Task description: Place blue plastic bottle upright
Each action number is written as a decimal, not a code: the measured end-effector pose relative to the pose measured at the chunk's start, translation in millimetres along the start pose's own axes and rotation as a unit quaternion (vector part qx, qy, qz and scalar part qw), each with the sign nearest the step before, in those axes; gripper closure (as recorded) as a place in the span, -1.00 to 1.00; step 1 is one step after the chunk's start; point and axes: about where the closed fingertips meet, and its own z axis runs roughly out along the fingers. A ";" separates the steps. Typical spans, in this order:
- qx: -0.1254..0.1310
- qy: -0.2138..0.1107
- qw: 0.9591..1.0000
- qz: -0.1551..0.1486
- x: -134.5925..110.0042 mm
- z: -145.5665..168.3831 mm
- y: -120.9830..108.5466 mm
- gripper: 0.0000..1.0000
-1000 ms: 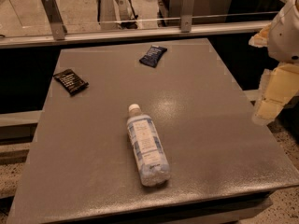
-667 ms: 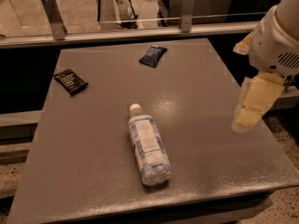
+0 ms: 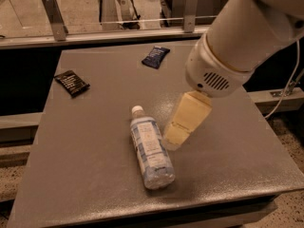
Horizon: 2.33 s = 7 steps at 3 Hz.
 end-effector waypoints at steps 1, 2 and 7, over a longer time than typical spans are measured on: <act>-0.015 -0.006 0.999 0.048 -34.5 25.2 7.9 -1.00; -0.021 0.027 0.995 0.095 -42.6 65.6 6.6 -1.00; 0.034 0.151 0.940 0.305 -13.9 143.4 9.8 -0.19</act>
Offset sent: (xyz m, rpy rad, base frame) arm 0.0432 0.0801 -0.0934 -0.0306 0.2468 -0.3944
